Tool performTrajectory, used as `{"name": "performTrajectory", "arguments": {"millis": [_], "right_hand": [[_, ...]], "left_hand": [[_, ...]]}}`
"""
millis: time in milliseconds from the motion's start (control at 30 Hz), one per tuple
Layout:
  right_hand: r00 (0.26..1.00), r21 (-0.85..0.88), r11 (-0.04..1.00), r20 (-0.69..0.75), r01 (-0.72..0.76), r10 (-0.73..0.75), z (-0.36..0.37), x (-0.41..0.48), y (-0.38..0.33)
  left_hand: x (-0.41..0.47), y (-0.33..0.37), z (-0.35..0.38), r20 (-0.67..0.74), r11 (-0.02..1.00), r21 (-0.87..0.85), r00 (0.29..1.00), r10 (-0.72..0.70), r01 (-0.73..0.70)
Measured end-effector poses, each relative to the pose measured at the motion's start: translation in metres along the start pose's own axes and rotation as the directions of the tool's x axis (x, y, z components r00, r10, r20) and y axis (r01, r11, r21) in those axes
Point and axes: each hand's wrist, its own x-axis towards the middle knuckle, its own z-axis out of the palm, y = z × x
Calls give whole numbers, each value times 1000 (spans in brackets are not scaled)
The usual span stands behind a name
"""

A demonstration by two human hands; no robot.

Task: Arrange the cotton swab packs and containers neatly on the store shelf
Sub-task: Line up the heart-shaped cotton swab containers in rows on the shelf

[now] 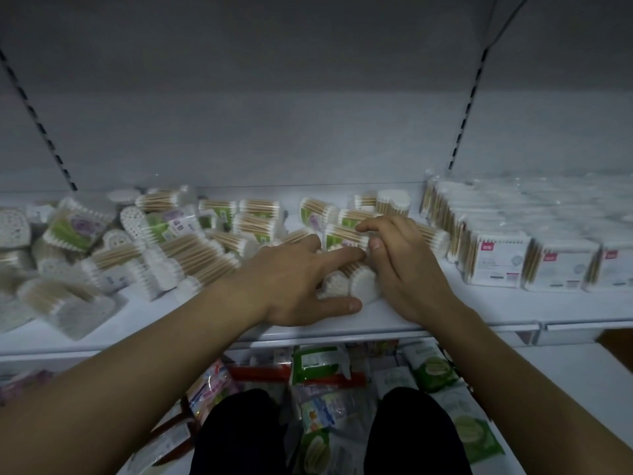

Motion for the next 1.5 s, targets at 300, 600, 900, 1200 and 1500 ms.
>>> {"name": "performTrajectory", "arguments": {"millis": [300, 600, 900, 1200, 1500], "right_hand": [[999, 60, 998, -41, -33, 35, -3, 1, 0], [995, 78, 997, -95, -20, 28, -2, 2, -2], [995, 336, 941, 95, -47, 15, 6, 15, -69], [958, 391, 896, 265, -208, 107, 45, 24, -96], [922, 661, 643, 283, -386, 263, 47, 18, -86]], "left_hand": [[-3, 2, 5, -201, 998, -53, 979, -42, 32], [-13, -24, -8, -562, 864, -485, 805, -189, -135], [-4, -25, 0, -657, 623, -721, 586, -474, -304], [-9, -22, 4, -693, 558, -721, 401, -599, -411], [-7, -14, 13, -574, 319, -769, 380, -725, -554]]}}
